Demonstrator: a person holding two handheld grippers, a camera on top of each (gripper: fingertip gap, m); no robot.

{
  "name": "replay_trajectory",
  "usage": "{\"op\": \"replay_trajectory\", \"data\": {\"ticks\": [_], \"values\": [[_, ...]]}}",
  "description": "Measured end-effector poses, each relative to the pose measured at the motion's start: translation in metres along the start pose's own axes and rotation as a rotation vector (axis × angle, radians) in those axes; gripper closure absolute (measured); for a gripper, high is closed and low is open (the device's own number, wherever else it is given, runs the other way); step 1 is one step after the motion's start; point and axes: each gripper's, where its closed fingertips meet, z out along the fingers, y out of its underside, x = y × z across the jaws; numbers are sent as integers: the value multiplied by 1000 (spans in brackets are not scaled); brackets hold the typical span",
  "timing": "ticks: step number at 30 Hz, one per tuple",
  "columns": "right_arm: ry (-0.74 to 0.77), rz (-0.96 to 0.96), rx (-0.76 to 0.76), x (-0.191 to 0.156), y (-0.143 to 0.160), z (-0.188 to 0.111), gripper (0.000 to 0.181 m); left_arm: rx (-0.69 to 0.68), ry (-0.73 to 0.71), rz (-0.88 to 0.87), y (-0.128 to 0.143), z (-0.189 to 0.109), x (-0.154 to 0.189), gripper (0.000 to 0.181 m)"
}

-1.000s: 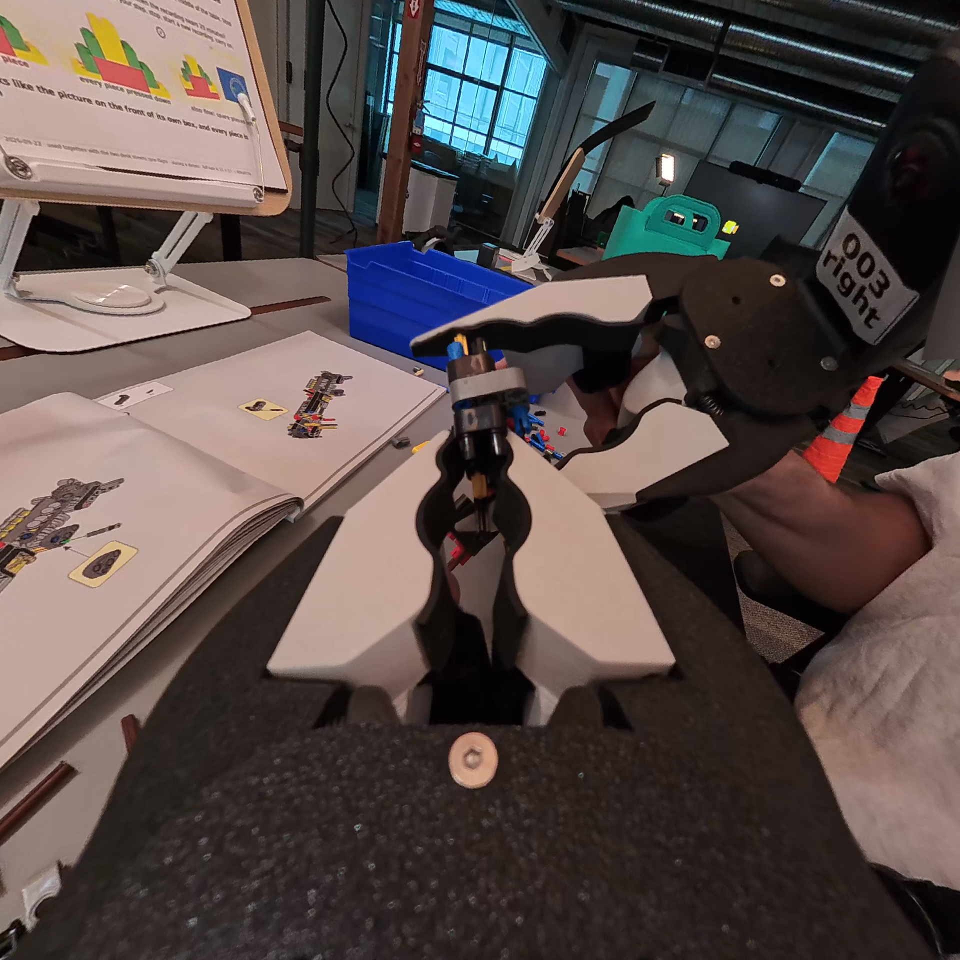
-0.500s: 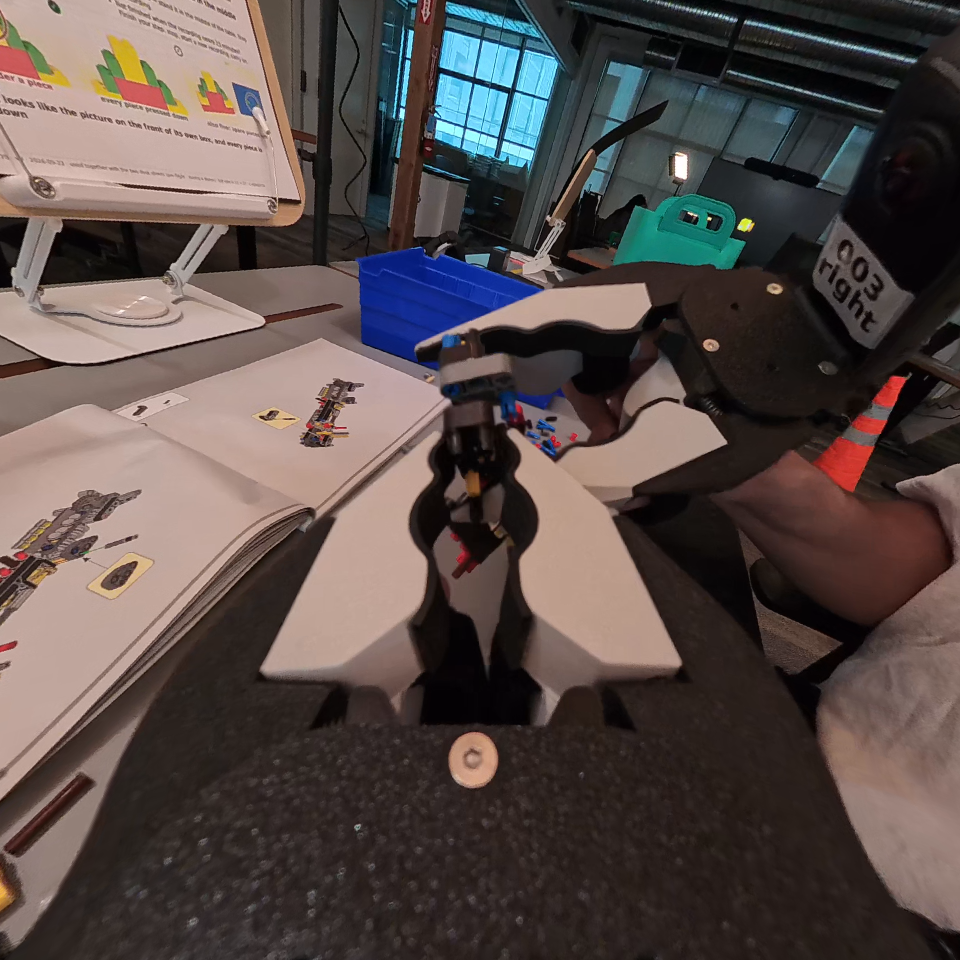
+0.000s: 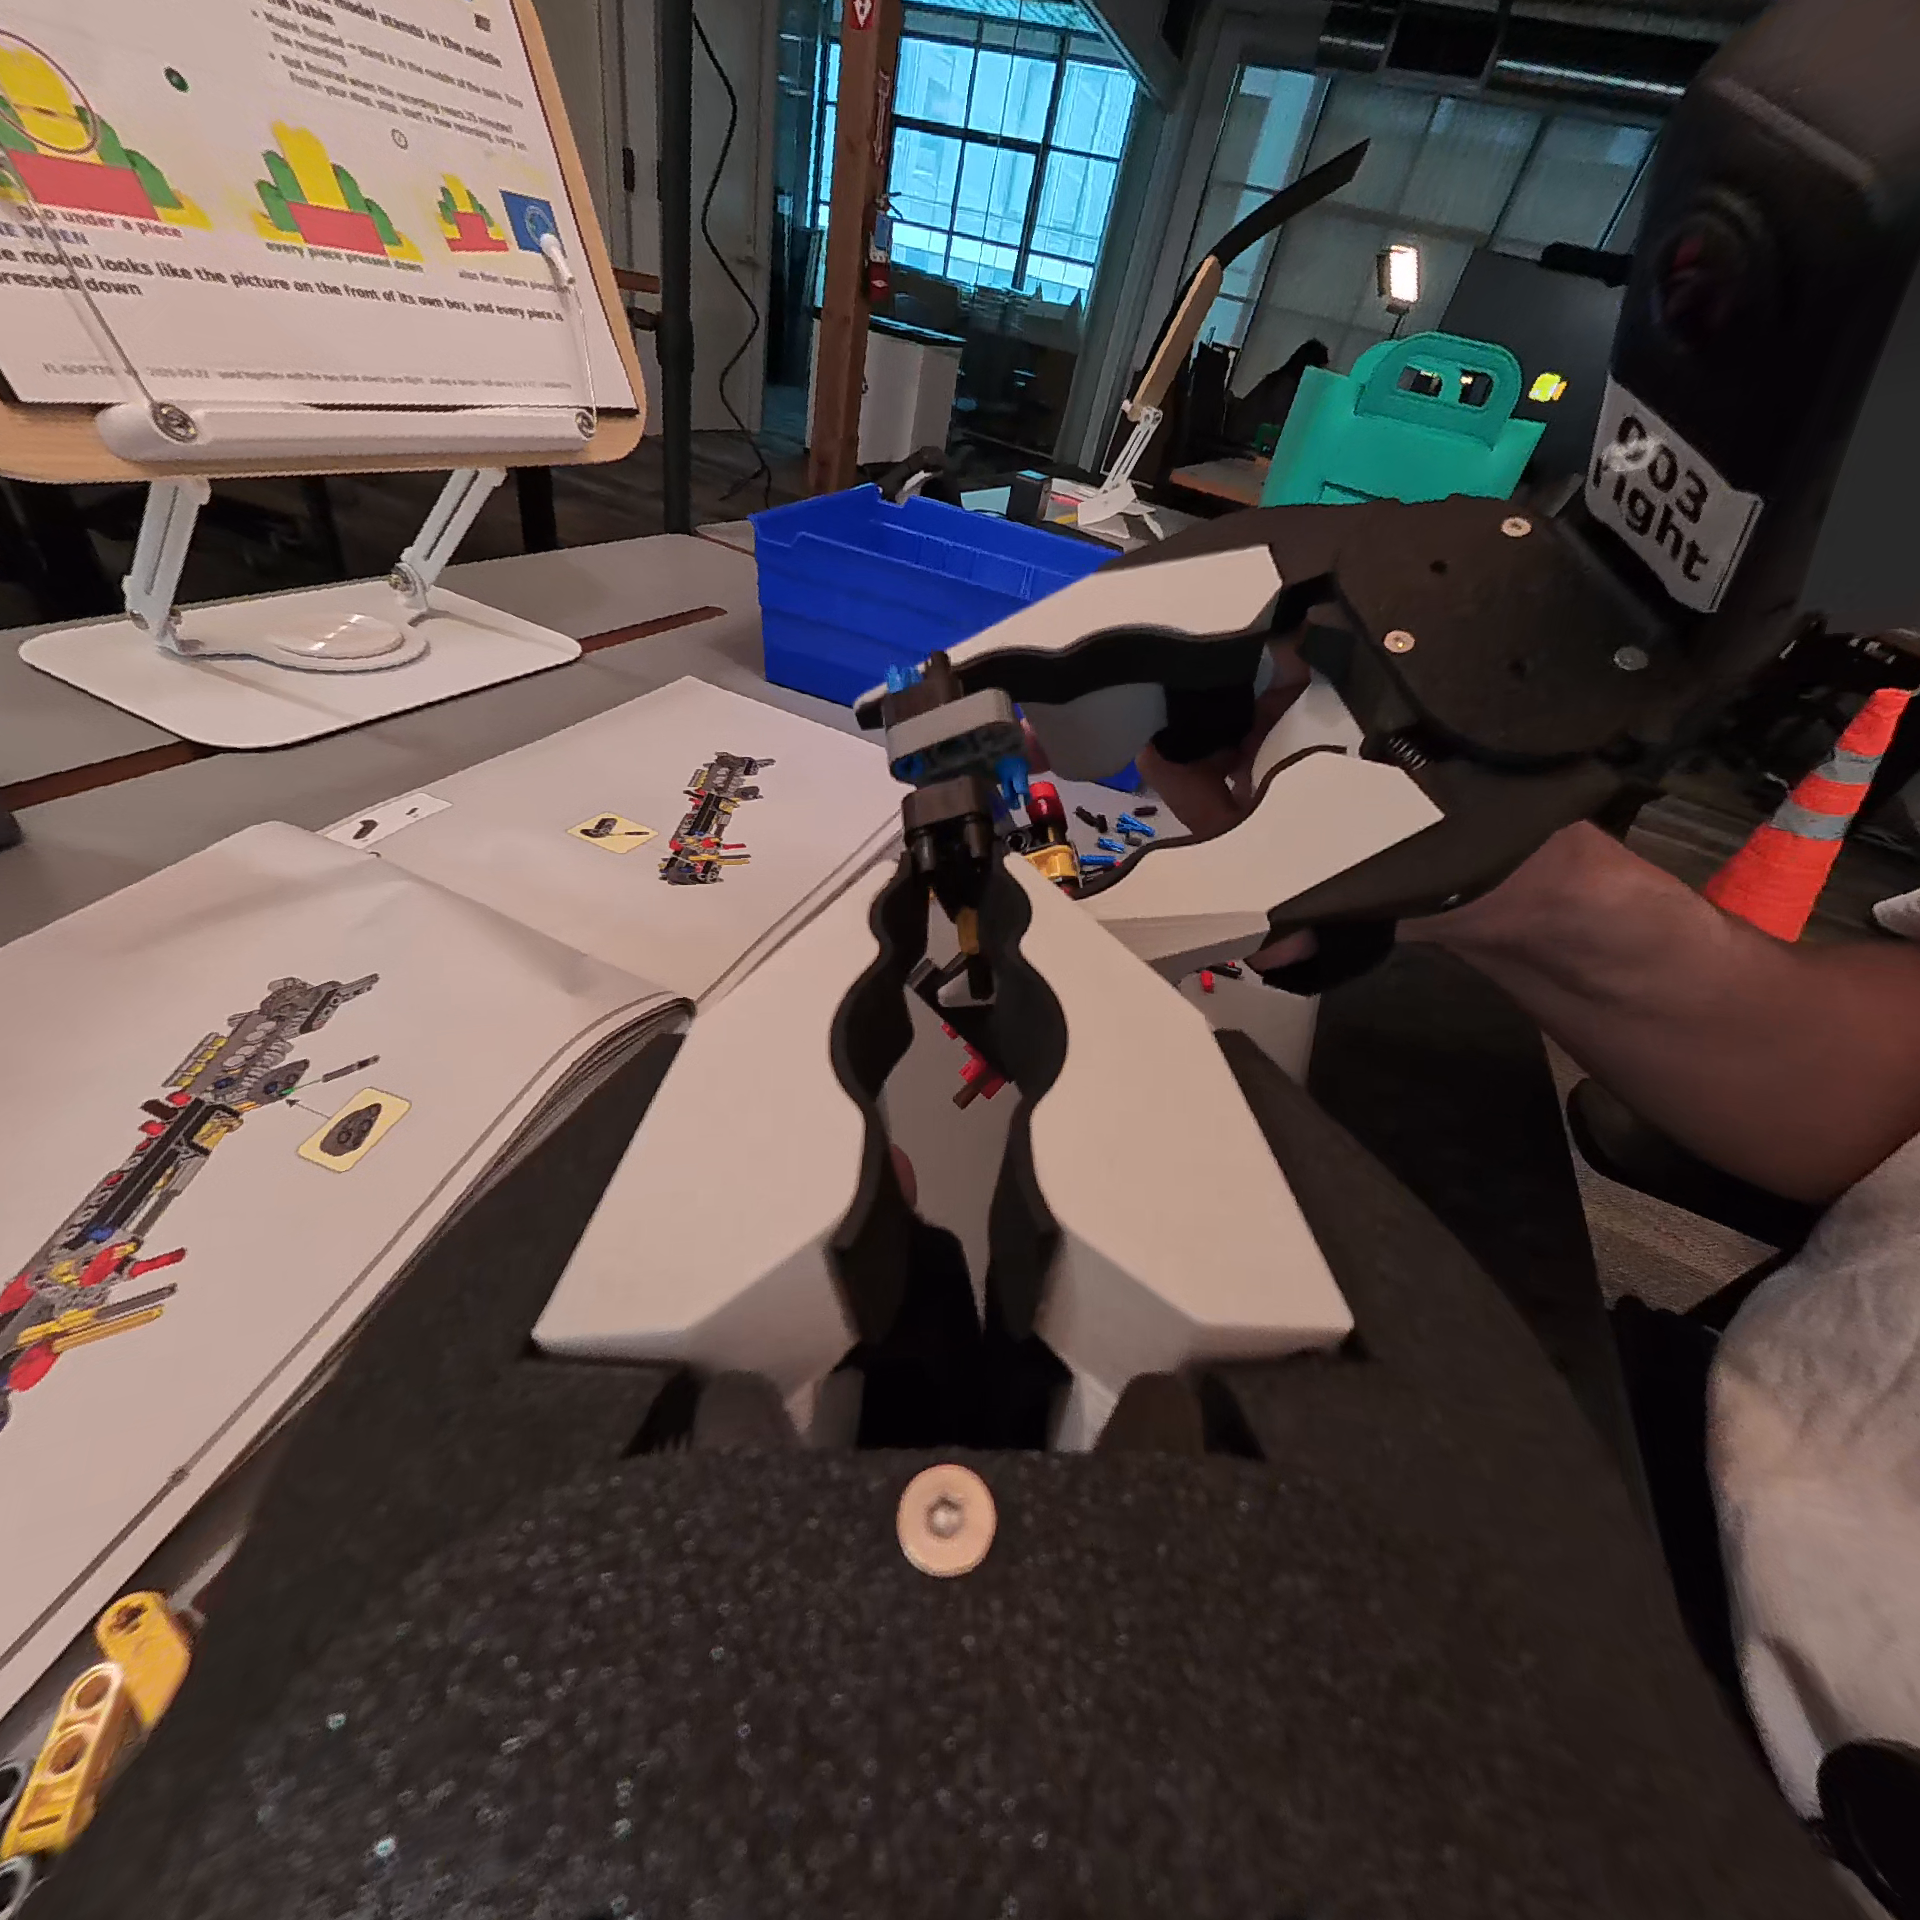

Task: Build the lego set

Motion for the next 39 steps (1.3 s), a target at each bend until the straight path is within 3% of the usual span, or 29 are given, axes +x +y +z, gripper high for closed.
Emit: {"op": "replay_trajectory", "data": {"ticks": [15, 19, 27, 33, 37, 39], "values": [[24, 34, 6, 2, 0, 2, 113, 45, 46, -161, -3, 2, -3, 174], [-49, 87, -4, -1, 0, 5, 111, 46, 86, -244, -3, 0, -6, 173], [-235, 116, 6, -10, 8, -1, 108, -25, 123, -207, 8, 2, 0, 173], [-50, -99, -44, -5, 0, -9, 110, -23, 103, -227, 8, 1, -7, 174], [-150, 11, 39, 11, -14, -32, 114, -19, 174, -196, 5, -6, 0, 174], [-333, 163, 144, 21, -25, -46, 124, -25, 209, -177, 4, -10, 4, 174]]}}
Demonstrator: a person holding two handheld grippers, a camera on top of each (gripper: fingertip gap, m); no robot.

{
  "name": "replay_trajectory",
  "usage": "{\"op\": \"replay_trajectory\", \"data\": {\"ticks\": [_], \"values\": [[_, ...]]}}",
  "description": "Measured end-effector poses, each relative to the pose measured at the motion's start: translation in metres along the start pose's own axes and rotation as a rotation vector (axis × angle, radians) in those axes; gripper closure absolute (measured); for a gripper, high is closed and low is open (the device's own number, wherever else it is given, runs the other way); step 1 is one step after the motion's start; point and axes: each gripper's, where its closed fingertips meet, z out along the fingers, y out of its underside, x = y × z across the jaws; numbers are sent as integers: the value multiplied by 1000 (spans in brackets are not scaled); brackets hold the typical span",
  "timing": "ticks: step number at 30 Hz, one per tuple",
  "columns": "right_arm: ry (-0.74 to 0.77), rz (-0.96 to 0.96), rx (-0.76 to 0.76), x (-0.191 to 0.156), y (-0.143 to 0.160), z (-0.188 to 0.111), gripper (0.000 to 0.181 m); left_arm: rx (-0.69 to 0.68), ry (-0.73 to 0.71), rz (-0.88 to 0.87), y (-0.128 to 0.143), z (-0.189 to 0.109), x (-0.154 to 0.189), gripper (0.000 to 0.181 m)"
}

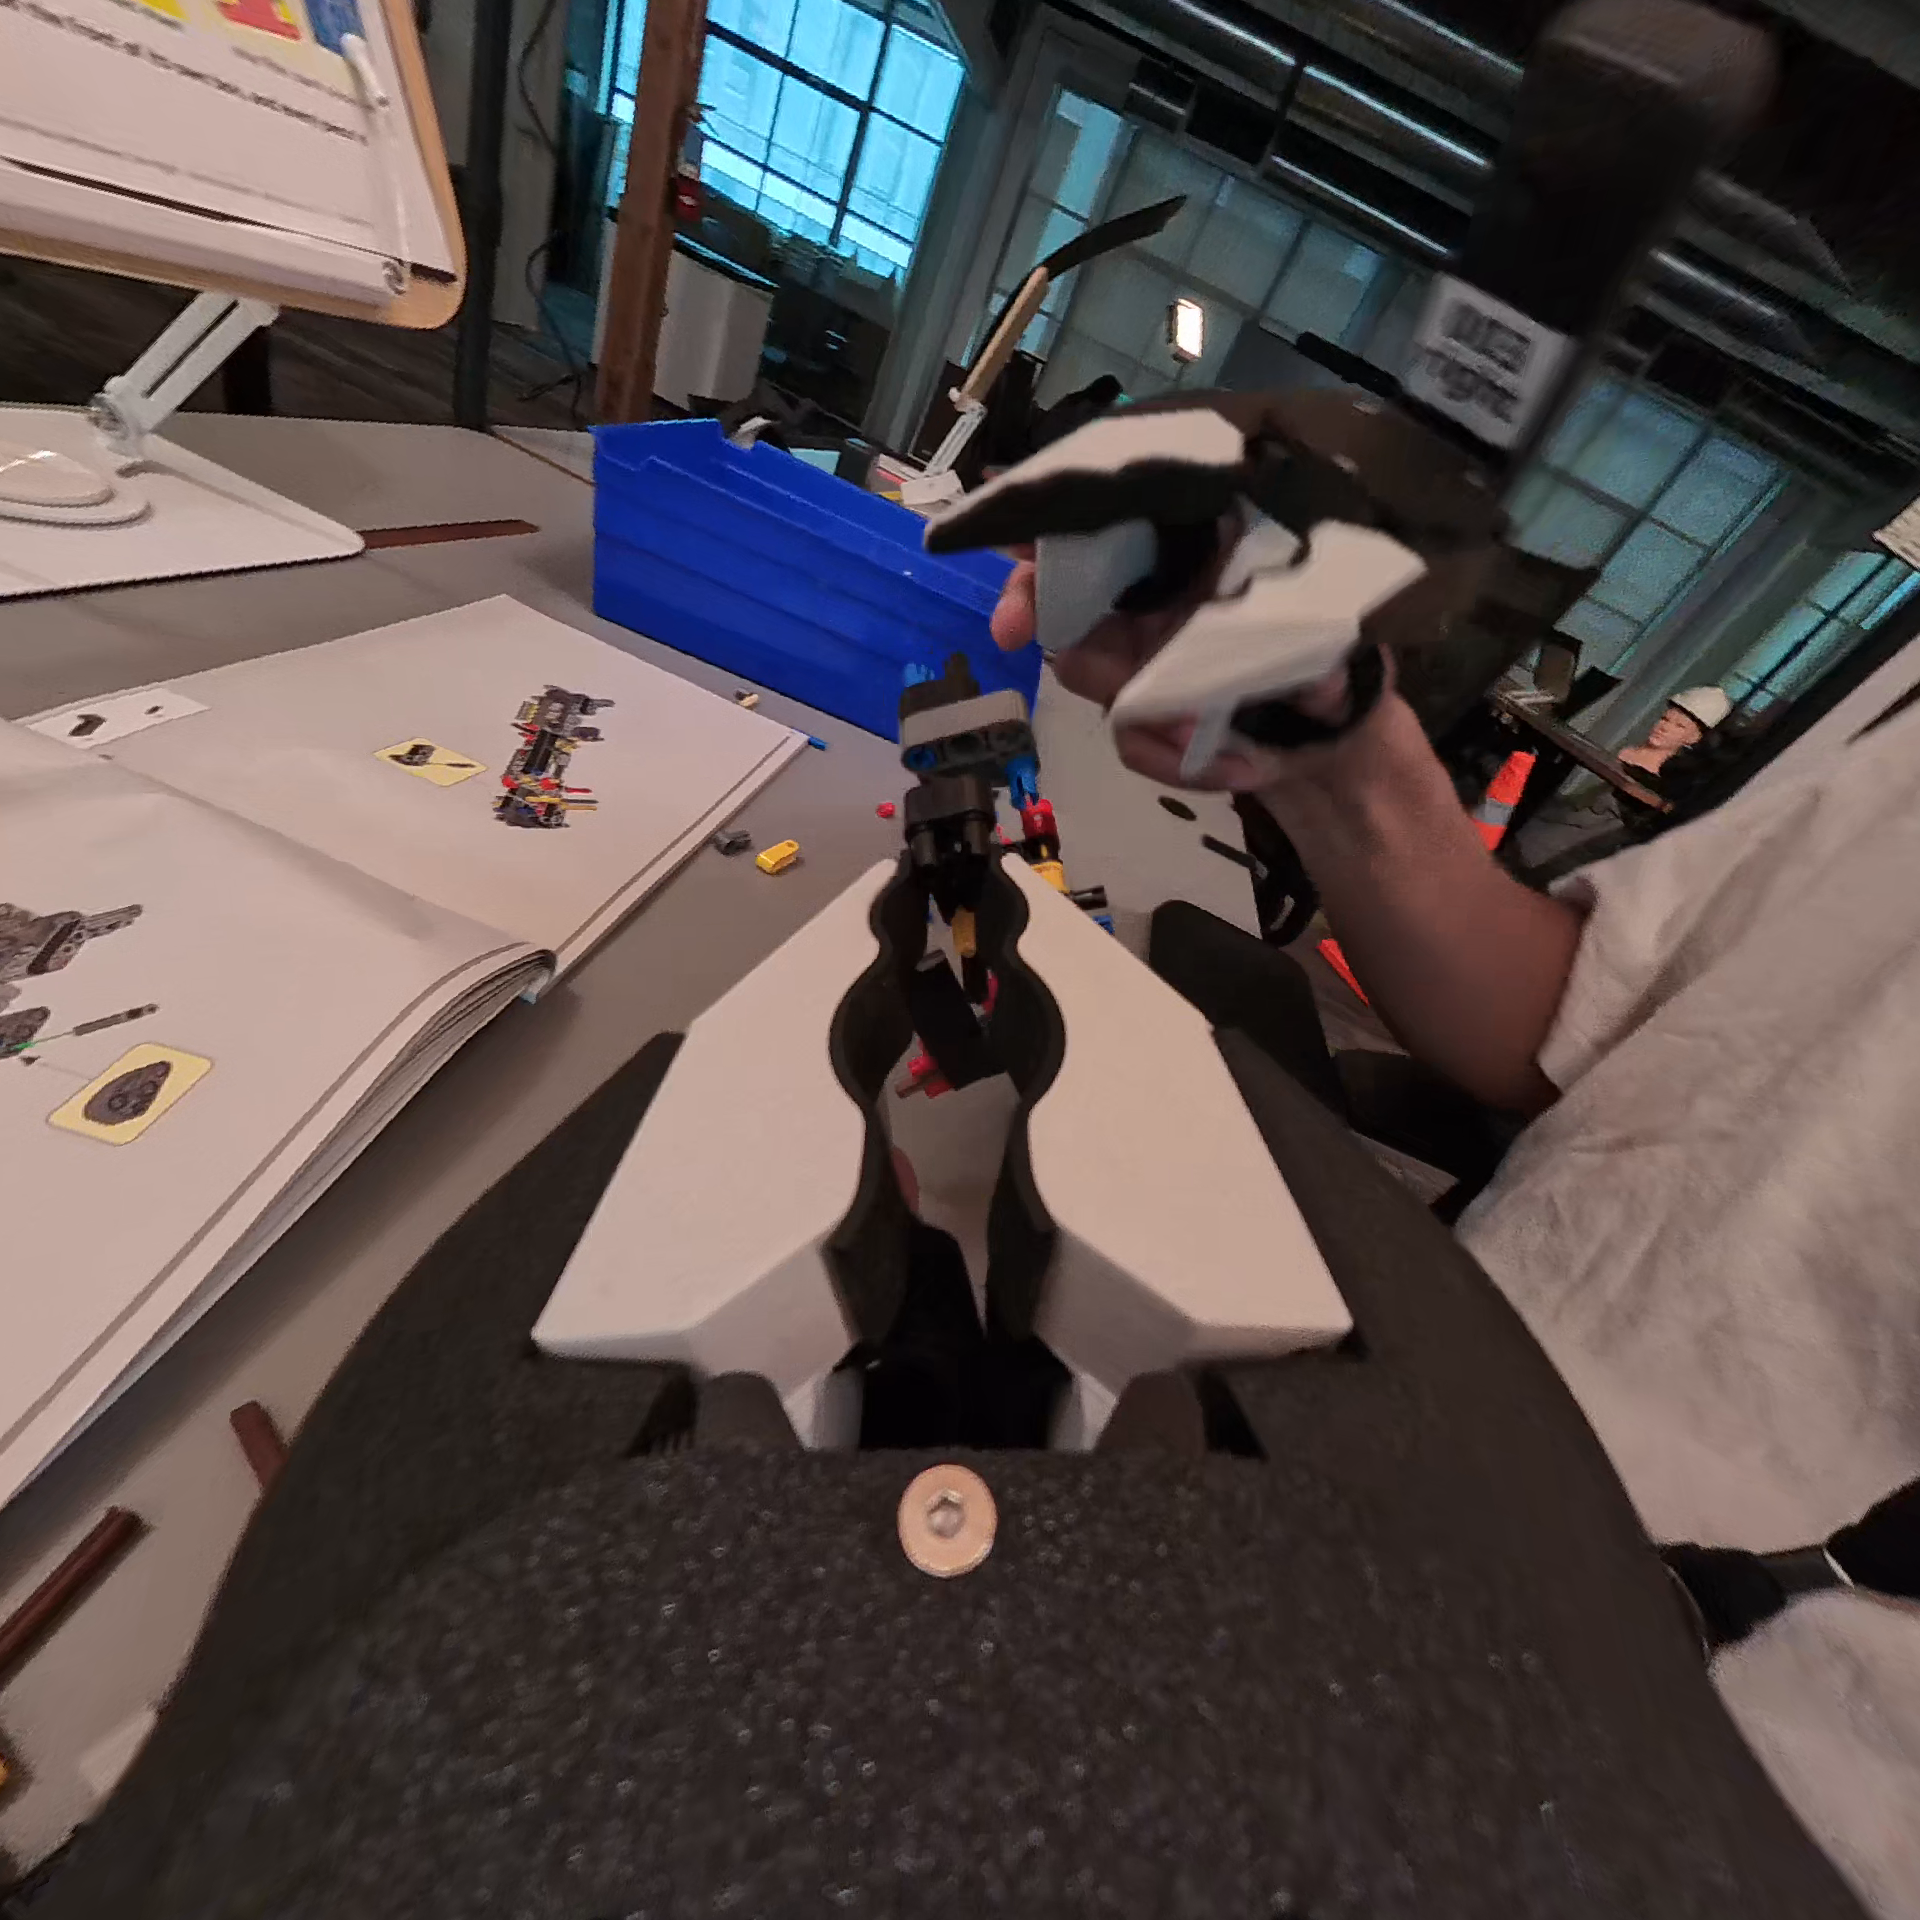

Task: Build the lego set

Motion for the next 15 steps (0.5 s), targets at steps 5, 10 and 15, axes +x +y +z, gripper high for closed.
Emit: {"op": "replay_trajectory", "data": {"ticks": [5, 10, 15], "values": [[-660, 355, 7, -19, 17, -10, 170, -13, 34, 23, 1, -2, 4, 174], [-637, 394, 32, -4, 28, 4, 167, -23, 51, 16, 5, -2, 5, 173], [-700, 417, 31, -14, 29, 9, 167, -20, 77, 17, 4, 0, 9, 174]]}}
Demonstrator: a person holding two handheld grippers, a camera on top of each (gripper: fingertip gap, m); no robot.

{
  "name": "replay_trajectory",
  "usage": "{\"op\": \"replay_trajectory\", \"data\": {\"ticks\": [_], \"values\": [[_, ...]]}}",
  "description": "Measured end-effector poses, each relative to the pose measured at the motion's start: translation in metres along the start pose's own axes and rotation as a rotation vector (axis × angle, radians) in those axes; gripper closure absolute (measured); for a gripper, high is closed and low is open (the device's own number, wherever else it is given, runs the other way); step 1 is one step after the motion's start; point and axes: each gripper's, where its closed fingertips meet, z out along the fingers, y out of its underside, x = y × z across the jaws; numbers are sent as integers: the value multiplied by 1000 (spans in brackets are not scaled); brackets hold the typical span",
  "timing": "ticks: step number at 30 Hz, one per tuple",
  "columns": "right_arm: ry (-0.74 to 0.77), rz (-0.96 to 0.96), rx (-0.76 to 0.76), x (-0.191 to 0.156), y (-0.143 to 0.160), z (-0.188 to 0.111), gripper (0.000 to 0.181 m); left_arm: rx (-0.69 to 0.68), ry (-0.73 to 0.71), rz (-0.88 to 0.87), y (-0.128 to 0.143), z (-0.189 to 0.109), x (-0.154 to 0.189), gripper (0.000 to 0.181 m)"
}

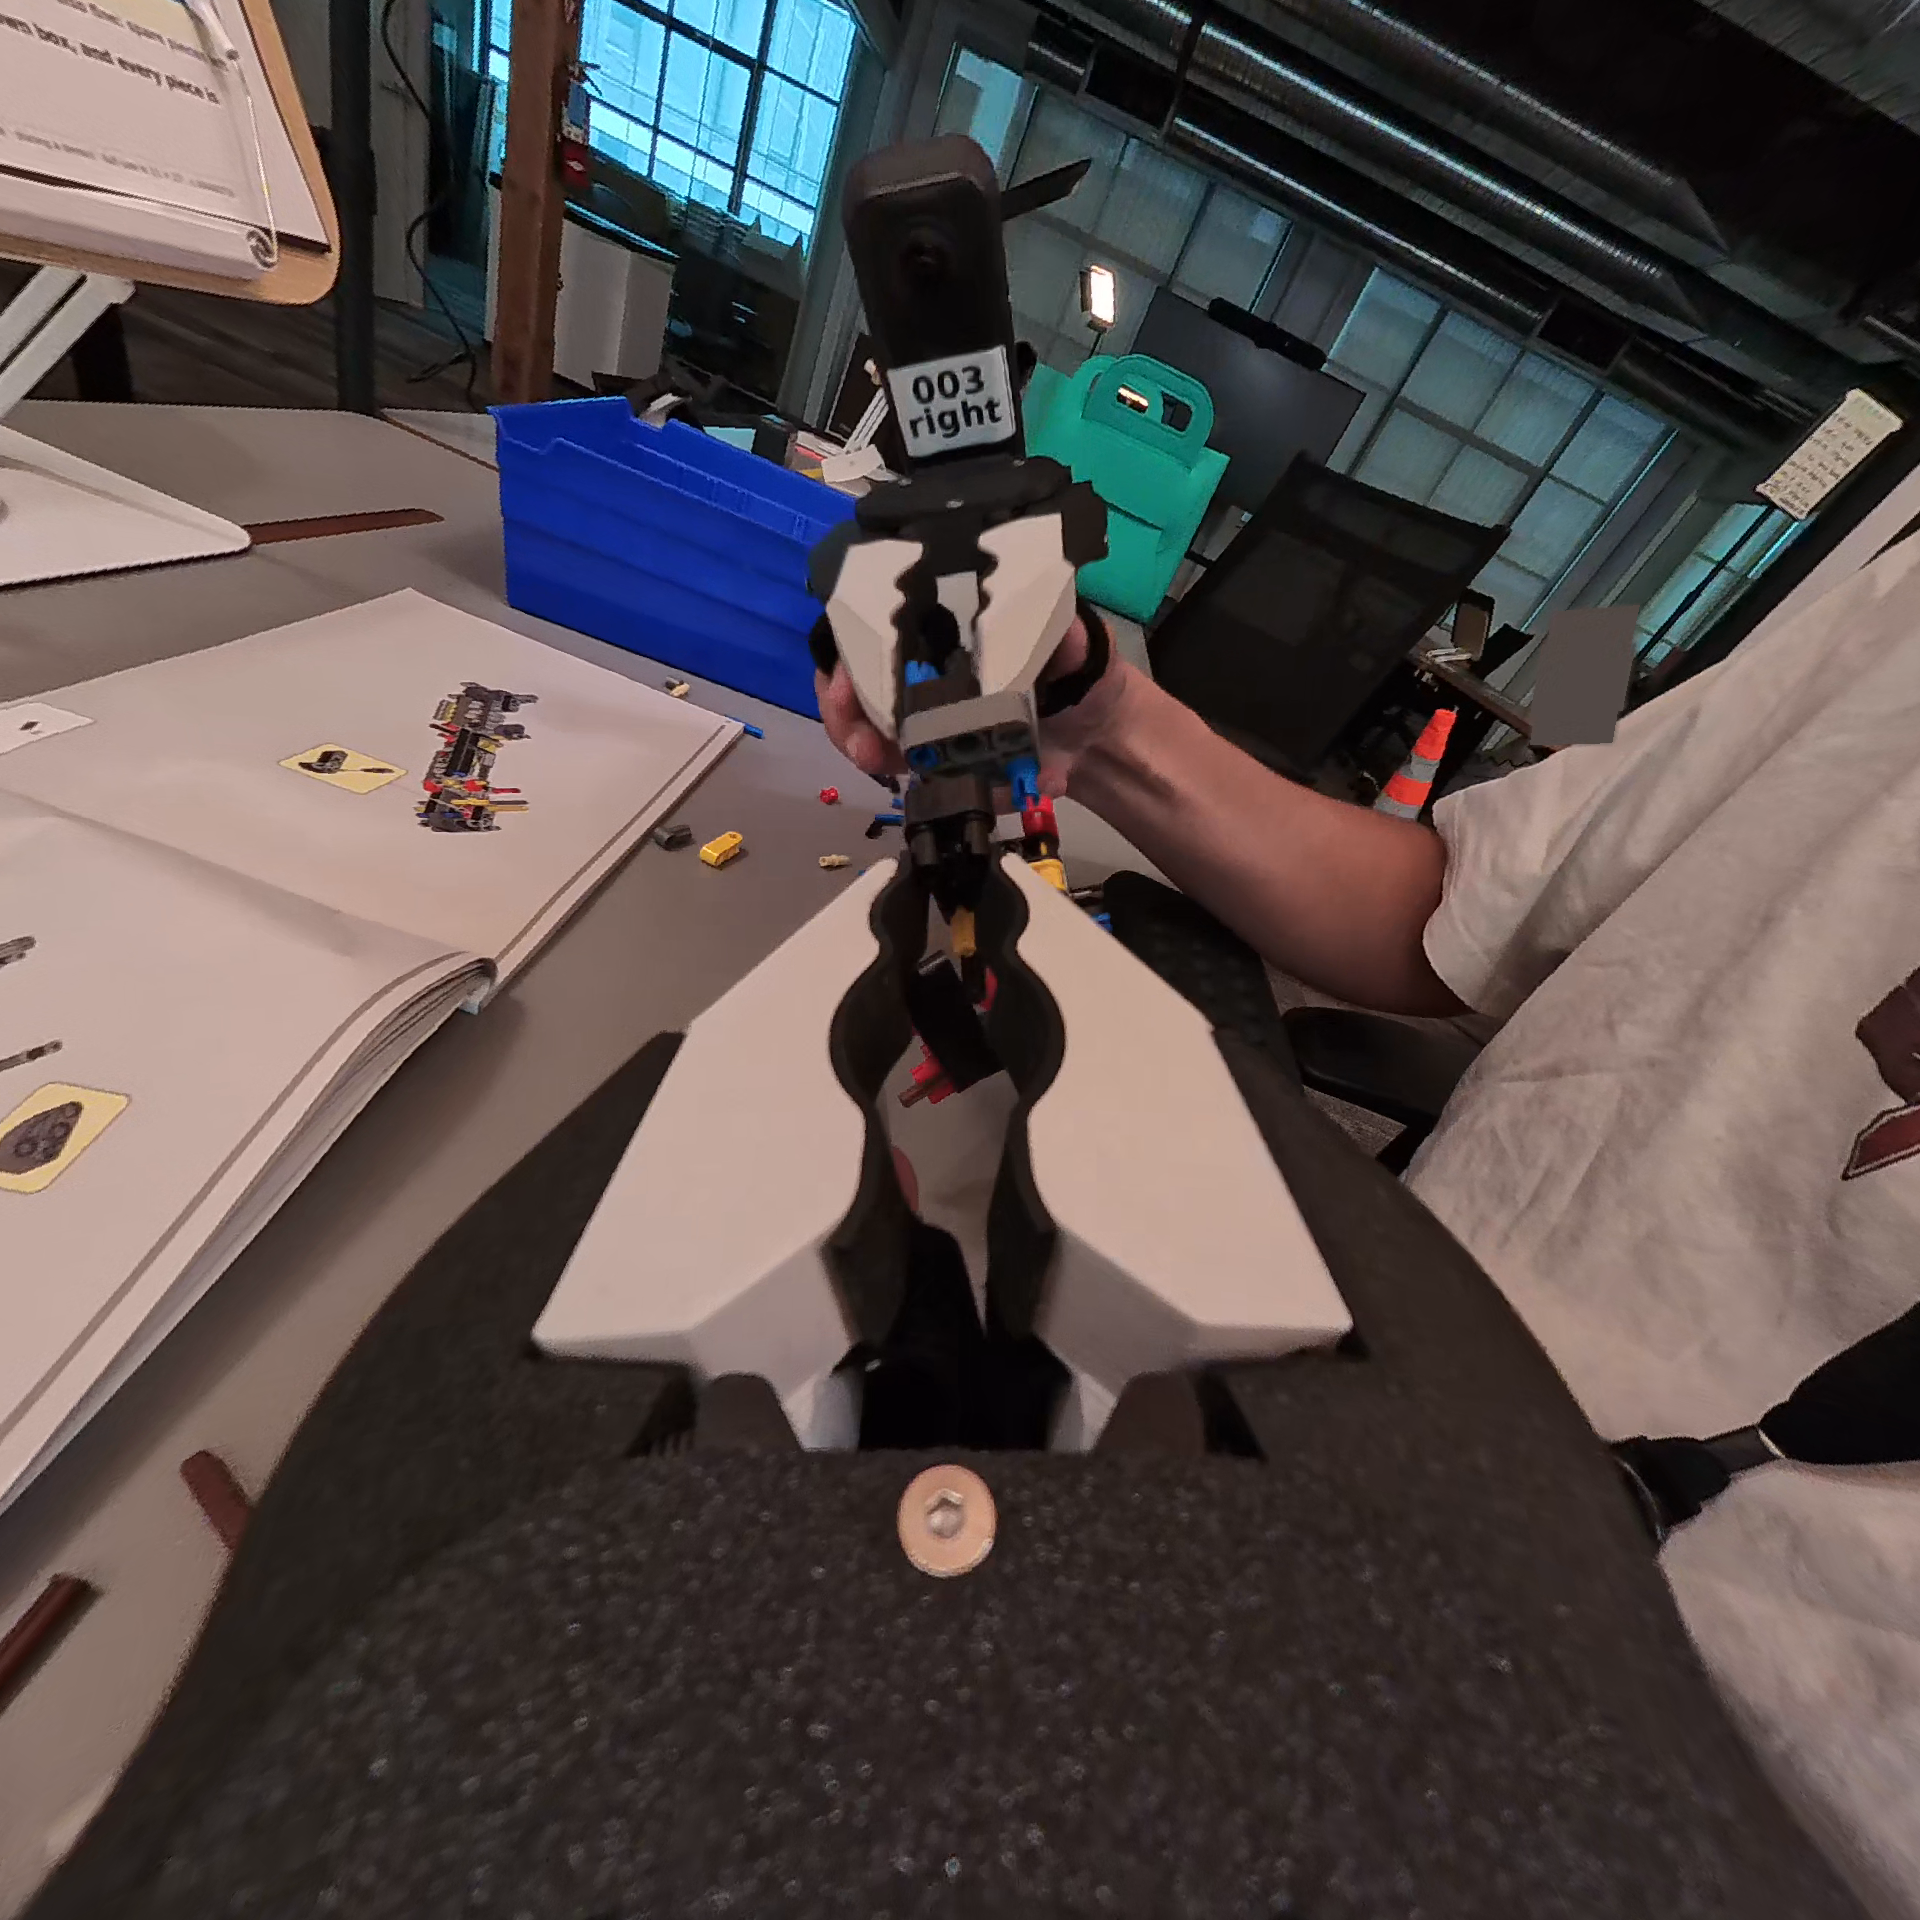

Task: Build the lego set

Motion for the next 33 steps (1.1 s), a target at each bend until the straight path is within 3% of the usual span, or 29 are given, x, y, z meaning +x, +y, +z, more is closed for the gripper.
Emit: {"op": "replay_trajectory", "data": {"ticks": [4, 8, 10, 12, 26, 33], "values": [[-30, 0, 7, -3, -1, 3, 178, -5, -3, -4, 1, 1, -1, 174], [-26, -32, 15, -5, -2, 4, 178, -7, 4, 8, 1, 0, 2, 174], [-64, 12, 30, -8, -4, 5, 168, -8, 5, -1, 1, 0, 1, 173], [-58, 6, 36, -6, -4, 6, 178, -8, 9, 1, 1, 0, 2, 173], [-17, 38, 115, 7, -5, 4, 178, 15, -111, -11, 5, 6, -15, 170], [-22, 39, 131, 6, -7, 3, 178, 12, -82, -50, 8, 8, -13, 172]]}}
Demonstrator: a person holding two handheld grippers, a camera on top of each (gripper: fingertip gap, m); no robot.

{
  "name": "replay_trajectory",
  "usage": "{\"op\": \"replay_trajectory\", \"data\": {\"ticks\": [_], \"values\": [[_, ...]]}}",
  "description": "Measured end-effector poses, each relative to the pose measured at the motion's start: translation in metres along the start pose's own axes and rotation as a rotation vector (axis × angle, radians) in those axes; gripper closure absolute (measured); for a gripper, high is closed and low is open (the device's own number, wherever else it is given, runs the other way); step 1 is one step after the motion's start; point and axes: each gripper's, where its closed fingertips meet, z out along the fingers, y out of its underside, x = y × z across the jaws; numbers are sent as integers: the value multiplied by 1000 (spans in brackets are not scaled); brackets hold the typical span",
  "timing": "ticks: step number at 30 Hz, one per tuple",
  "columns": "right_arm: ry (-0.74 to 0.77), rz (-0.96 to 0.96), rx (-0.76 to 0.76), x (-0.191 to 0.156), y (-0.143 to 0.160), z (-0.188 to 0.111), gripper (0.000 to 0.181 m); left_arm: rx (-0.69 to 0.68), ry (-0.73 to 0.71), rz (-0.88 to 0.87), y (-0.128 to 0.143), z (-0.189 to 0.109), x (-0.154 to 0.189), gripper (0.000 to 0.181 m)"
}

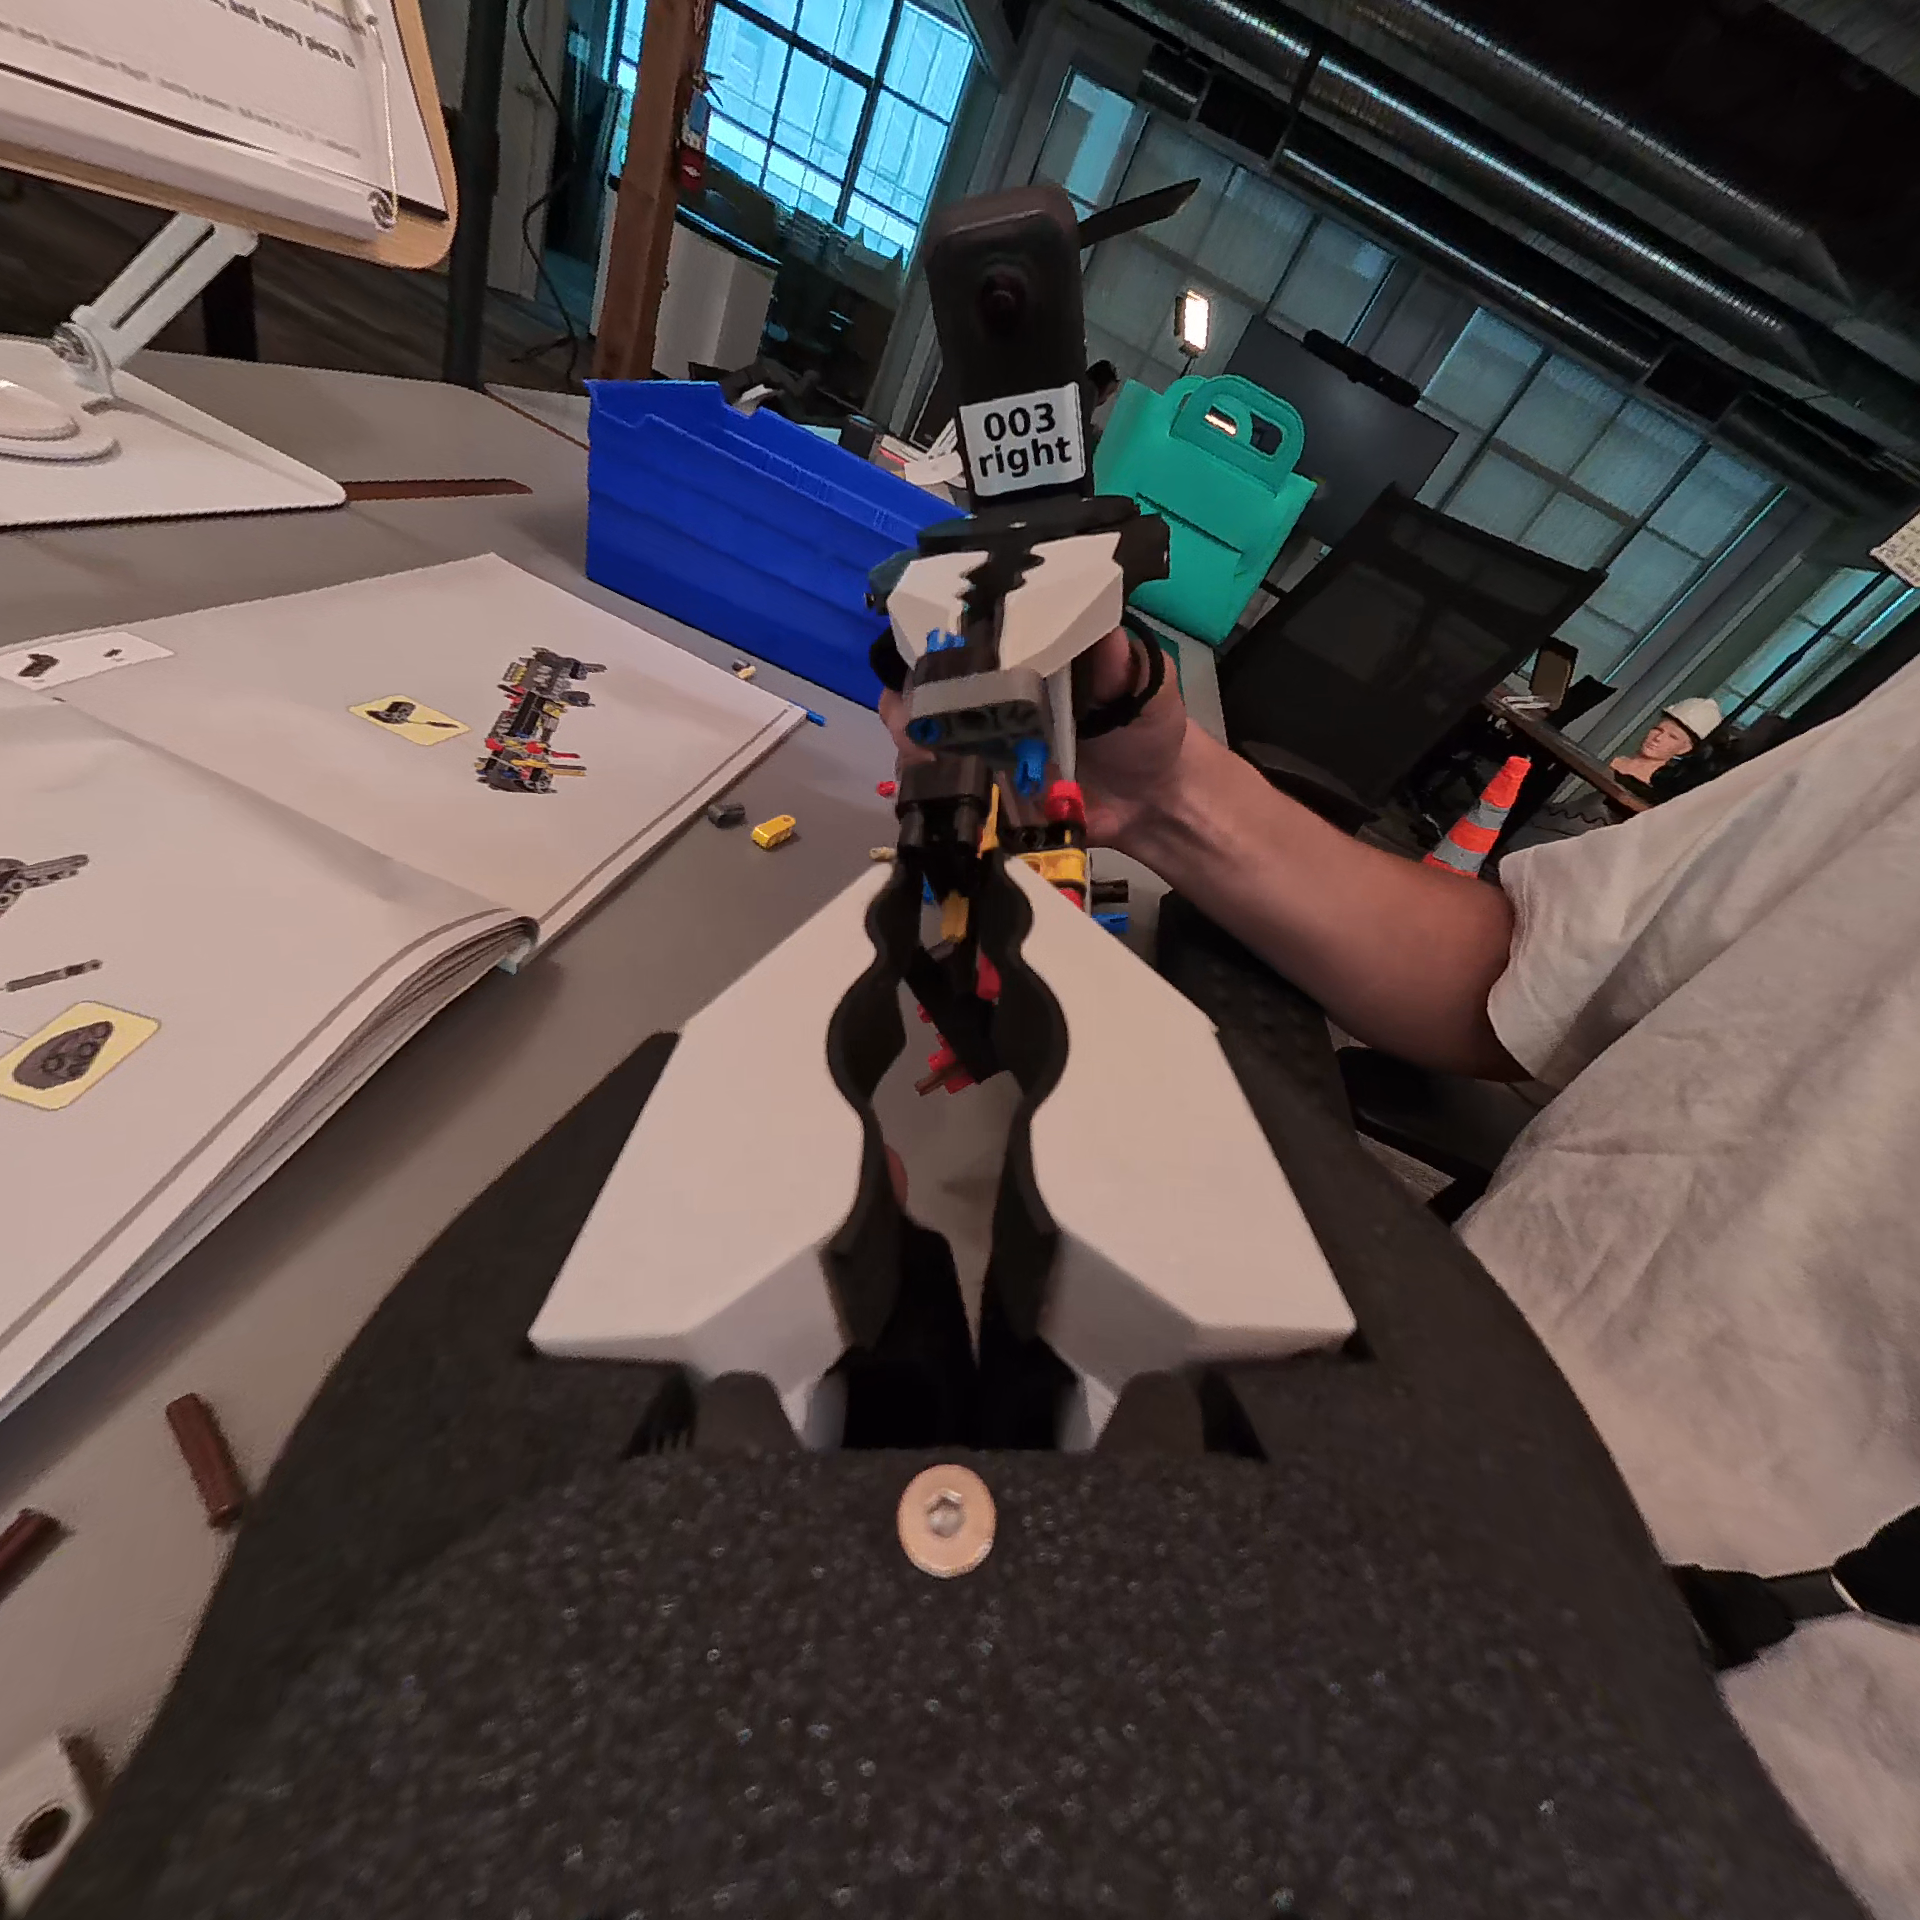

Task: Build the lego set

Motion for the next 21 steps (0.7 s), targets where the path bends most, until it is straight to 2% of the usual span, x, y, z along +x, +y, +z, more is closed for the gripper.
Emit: {"op": "replay_trajectory", "data": {"ticks": [11, 21], "values": [[-47, -37, -8, -12, 2, 1, 178, 60, 126, -92, -7, -2, 13, 176], [-36, -67, -47, -17, 4, 1, 179, 23, 118, 2, -4, 0, 19, 175]]}}
